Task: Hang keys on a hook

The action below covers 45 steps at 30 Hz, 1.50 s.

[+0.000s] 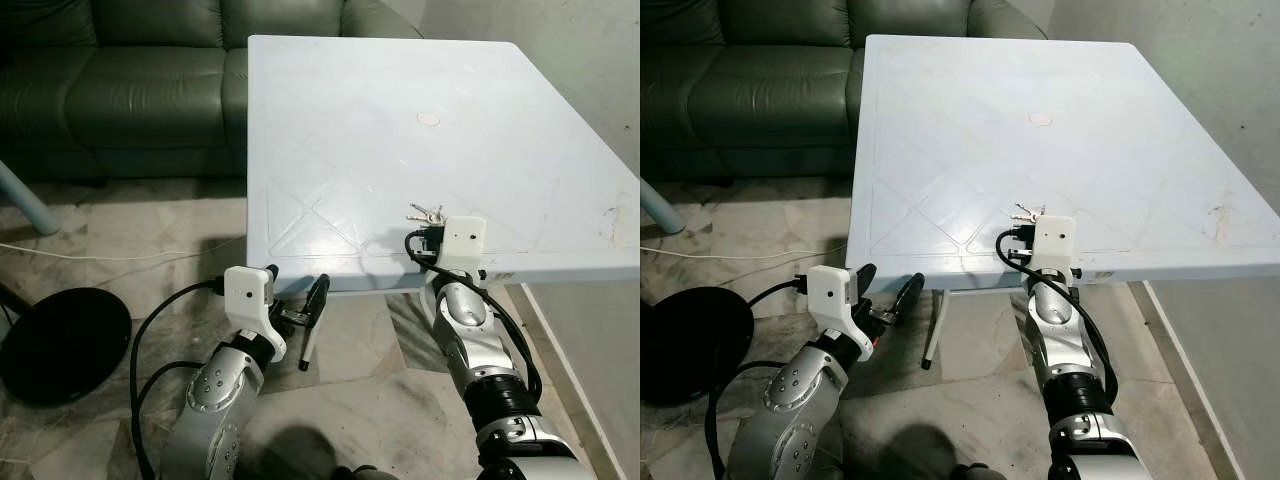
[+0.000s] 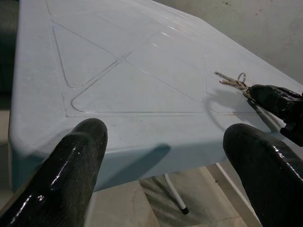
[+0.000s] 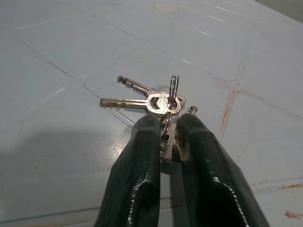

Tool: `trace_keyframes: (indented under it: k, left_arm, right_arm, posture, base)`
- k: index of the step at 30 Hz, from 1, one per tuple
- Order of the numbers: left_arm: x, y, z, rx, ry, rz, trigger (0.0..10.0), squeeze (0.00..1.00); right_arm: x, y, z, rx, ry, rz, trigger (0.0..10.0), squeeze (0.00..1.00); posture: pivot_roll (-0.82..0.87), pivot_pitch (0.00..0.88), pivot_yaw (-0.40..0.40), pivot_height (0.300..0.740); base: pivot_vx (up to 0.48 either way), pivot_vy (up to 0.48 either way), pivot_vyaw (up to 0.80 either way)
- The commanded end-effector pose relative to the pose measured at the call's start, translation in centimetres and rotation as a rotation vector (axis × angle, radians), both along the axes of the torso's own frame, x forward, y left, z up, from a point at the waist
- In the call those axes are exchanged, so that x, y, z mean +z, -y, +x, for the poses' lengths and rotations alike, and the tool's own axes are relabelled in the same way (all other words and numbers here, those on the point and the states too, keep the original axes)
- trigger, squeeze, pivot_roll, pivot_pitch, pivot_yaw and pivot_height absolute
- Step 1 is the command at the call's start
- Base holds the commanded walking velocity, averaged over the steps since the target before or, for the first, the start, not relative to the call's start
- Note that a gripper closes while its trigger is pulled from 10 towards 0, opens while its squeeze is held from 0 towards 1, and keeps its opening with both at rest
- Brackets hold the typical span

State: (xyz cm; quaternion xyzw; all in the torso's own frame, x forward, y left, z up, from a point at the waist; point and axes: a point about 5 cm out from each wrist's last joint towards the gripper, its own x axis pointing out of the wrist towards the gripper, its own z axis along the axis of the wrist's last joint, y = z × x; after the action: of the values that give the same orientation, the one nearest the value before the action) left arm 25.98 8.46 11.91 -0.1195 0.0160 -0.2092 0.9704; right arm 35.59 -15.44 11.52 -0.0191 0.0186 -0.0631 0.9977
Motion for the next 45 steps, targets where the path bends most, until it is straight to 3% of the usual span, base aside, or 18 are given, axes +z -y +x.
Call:
trace_keyframes:
  k: [1, 6, 9, 10, 11, 19, 20, 21, 22, 23, 25, 26, 27, 29, 30, 31, 32, 45]
  left_arm:
    - [0.15, 0.63, -0.1, -0.014, 0.005, -0.006, 10.0, 0.0]
    - [0.17, 0.63, -0.08, -0.014, 0.006, -0.007, 10.0, 0.0]
    - [0.22, 0.63, -0.05, -0.015, 0.006, -0.009, 10.0, 0.0]
    - [0.22, 0.63, -0.04, -0.014, 0.006, -0.009, 10.0, 0.0]
    - [0.23, 0.63, -0.04, -0.014, 0.006, -0.009, 10.0, 0.0]
    - [0.24, 0.59, -0.03, -0.011, 0.005, -0.011, 10.0, 0.0]
    - [0.24, 0.59, -0.04, -0.01, 0.005, -0.011, 10.0, 0.0]
    - [0.24, 0.59, -0.04, -0.01, 0.005, -0.011, 10.0, 0.0]
    - [0.24, 0.6, -0.04, -0.01, 0.005, -0.011, 10.0, 0.0]
    - [0.23, 0.6, -0.04, -0.01, 0.005, -0.011, 10.0, 0.0]
    - [0.23, 0.6, -0.04, -0.01, 0.006, -0.011, 10.0, 0.0]
    - [0.23, 0.59, -0.03, -0.01, 0.006, -0.011, 10.0, 0.0]
    - [0.24, 0.59, -0.04, -0.011, 0.007, -0.01, 10.0, 0.0]
    - [0.23, 0.58, -0.05, -0.01, 0.007, -0.011, 10.0, 0.0]
    - [0.25, 0.6, -0.05, -0.011, 0.007, -0.012, 10.0, 0.0]
    - [0.25, 0.6, -0.05, -0.011, 0.007, -0.012, 10.0, 0.0]
    - [0.21, 0.65, -0.08, -0.012, 0.006, -0.012, 10.0, 0.0]
    - [0.25, 0.8, -0.11, -0.02, 0.007, -0.016, 10.0, 0.0]
  right_arm:
    - [-0.37, 0.36, -0.18, -0.005, -0.015, -0.007, 0.4, 0.0]
    - [-0.44, 0.4, -0.24, -0.006, -0.017, -0.01, 0.0, 0.0]
    - [-0.45, 0.4, -0.23, -0.004, -0.02, -0.011, 2.2, 0.0]
    - [-0.45, 0.4, -0.23, -0.004, -0.02, -0.011, 2.2, 0.0]
    - [-0.45, 0.4, -0.22, -0.004, -0.021, -0.011, 0.0, 0.0]
    - [-0.51, 0.34, -0.27, 0.004, -0.022, -0.013, 0.0, 0.0]
    - [-0.57, 0.35, -0.28, 0.001, -0.028, -0.008, 0.7, 0.0]
    - [-0.6, 0.34, -0.28, -0.001, -0.031, -0.006, 4.4, 0.0]
    - [-0.61, 0.35, -0.28, -0.002, -0.032, -0.005, 4.4, 0.0]
    - [-0.63, 0.32, -0.27, 0.004, -0.034, -0.002, 10.0, 0.0]
    - [-0.71, 0.31, -0.24, 0.005, -0.04, 0.004, 10.0, 0.0]
    - [-0.79, 0.36, -0.23, -0.003, -0.048, 0.011, 10.0, 0.25]
    - [-0.81, 0.4, -0.21, -0.007, -0.049, 0.014, 10.0, 1.0]
    - [-0.8, 0.41, -0.19, -0.004, -0.051, 0.005, 10.0, 1.0]
    - [-0.82, 0.42, -0.17, -0.006, -0.059, 0.003, 10.0, 0.65]
    - [-0.82, 0.42, -0.17, -0.006, -0.059, 0.003, 10.0, 0.65]
    - [-0.79, 0.46, -0.18, -0.007, -0.057, -0.004, 10.0, 0.0]
    - [-0.64, 0.31, -0.05, -0.013, -0.051, 0.012, 10.0, 0.0]
  posture:
    - [0.05, 0.15, -0.1, 0.732]
    - [0.05, 0.154, -0.102, 0.732]
    - [0.04, 0.155, -0.102, 0.732]
    - [0.04, 0.155, -0.102, 0.732]
    - [0.04, 0.155, -0.102, 0.732]
    - [0.05, 0.157, -0.104, 0.732]
    - [0.05, 0.157, -0.104, 0.732]
    - [0.05, 0.157, -0.104, 0.732]
    - [0.05, 0.157, -0.105, 0.732]
    - [0.05, 0.157, -0.105, 0.732]
    - [0.05, 0.157, -0.105, 0.732]
    - [0.05, 0.157, -0.105, 0.732]
    - [0.05, 0.155, -0.104, 0.732]
    - [0.05, 0.154, -0.104, 0.732]
    - [0.05, 0.155, -0.104, 0.732]
    - [0.05, 0.155, -0.104, 0.732]
    - [0.05, 0.155, -0.103, 0.732]
    - [0.05, 0.151, -0.102, 0.732]
  base:
    - [0.0, 0.0, 0.0]
    - [0.0, 0.0, 0.0]
    - [0.0, 0.0, 0.0]
    - [0.0, 0.0, 0.0]
    - [0.0, 0.0, 0.0]
    - [0.0, 0.0, 0.0]
    - [0.0, 0.0, 0.0]
    - [0.0, 0.0, 0.0]
    - [0.0, 0.0, 0.0]
    - [0.0, 0.0, 0.0]
    - [0.0, 0.0, 0.0]
    - [0.0, 0.0, 0.0]
    - [0.0, 0.0, 0.0]
    - [0.0, 0.0, 0.0]
    - [0.0, 0.0, 0.0]
    - [0.0, 0.0, 0.0]
    - [0.0, 0.0, 0.0]
    - [0.0, 0.0, 0.0]
